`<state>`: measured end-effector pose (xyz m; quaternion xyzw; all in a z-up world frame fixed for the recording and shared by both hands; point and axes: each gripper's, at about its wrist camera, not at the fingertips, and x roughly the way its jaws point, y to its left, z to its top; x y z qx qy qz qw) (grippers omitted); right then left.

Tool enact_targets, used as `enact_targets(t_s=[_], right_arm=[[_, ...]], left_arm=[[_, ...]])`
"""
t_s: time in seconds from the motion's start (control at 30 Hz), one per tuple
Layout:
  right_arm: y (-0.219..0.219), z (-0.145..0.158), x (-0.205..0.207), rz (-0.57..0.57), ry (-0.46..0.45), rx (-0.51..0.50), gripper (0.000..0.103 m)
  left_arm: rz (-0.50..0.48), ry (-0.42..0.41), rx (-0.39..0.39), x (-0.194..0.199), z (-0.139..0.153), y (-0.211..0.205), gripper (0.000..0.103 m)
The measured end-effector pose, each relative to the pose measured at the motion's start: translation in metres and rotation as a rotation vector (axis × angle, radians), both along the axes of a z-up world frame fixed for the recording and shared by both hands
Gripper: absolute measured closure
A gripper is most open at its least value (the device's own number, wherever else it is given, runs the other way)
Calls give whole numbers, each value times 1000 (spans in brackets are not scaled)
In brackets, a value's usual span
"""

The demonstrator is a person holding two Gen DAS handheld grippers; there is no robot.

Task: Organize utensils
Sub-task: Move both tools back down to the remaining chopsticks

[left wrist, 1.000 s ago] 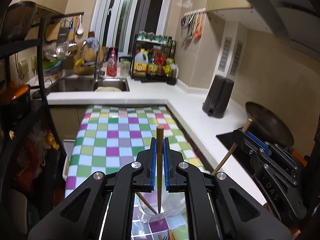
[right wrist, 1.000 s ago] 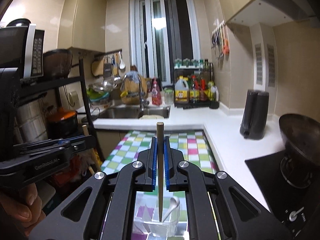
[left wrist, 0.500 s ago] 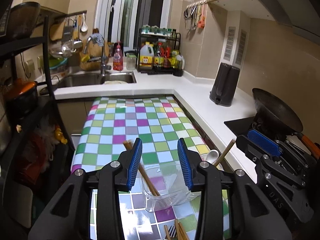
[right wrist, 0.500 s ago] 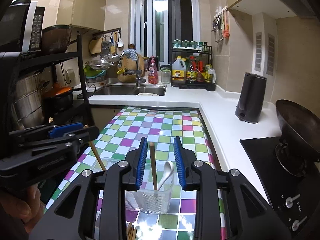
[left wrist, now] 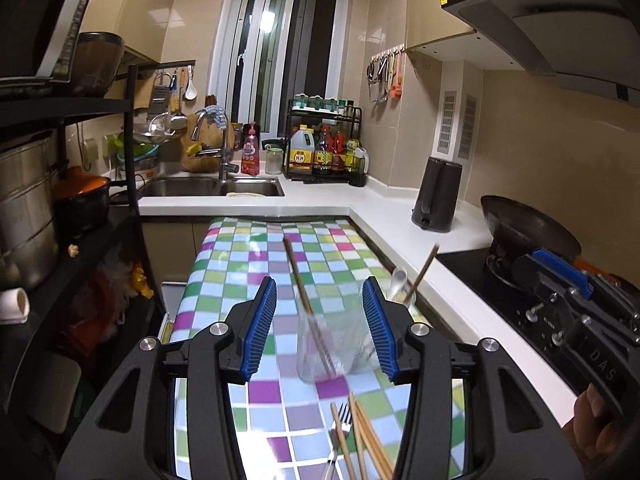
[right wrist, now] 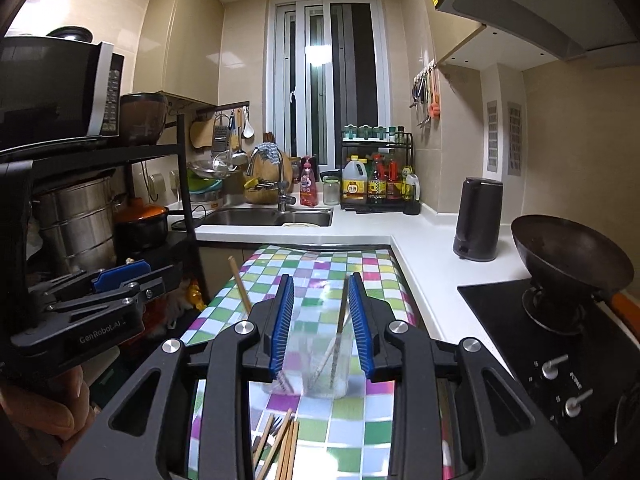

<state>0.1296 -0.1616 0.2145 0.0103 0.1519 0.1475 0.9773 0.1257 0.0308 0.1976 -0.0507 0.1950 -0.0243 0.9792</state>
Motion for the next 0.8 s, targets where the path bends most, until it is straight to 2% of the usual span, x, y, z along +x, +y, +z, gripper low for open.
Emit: enact_targets(t_s=[0.23, 0.3, 0.33, 0.47, 0.53, 0.63, 0.73, 0.8], right_arm=[[-12, -47, -36, -34, 68, 36, 74], [-16, -65, -42, -42, 112, 46, 74], [-18, -72, -43, -43, 131, 50, 74], [-24, -115, -51, -25, 235, 66, 89], [-22, -140, -54, -21, 297, 55, 91], [-18, -171, -61, -1, 376, 54, 92], [-11, -190, -67, 25, 417, 53, 92], [-6, -200, -67, 42, 442, 53, 92]], left_arm=[[-12, 66, 6, -38, -56, 3, 58], [-13, 92, 3, -45, -72, 3, 63], [-16, 104, 7, -51, -83, 3, 69], [12, 150, -3, -68, -124, 4, 79], [15, 196, -25, -71, -140, 2, 82], [-26, 234, -23, -78, -161, -11, 83], [-84, 279, -48, -82, -178, -20, 83], [-87, 312, -57, -83, -190, -24, 83]])
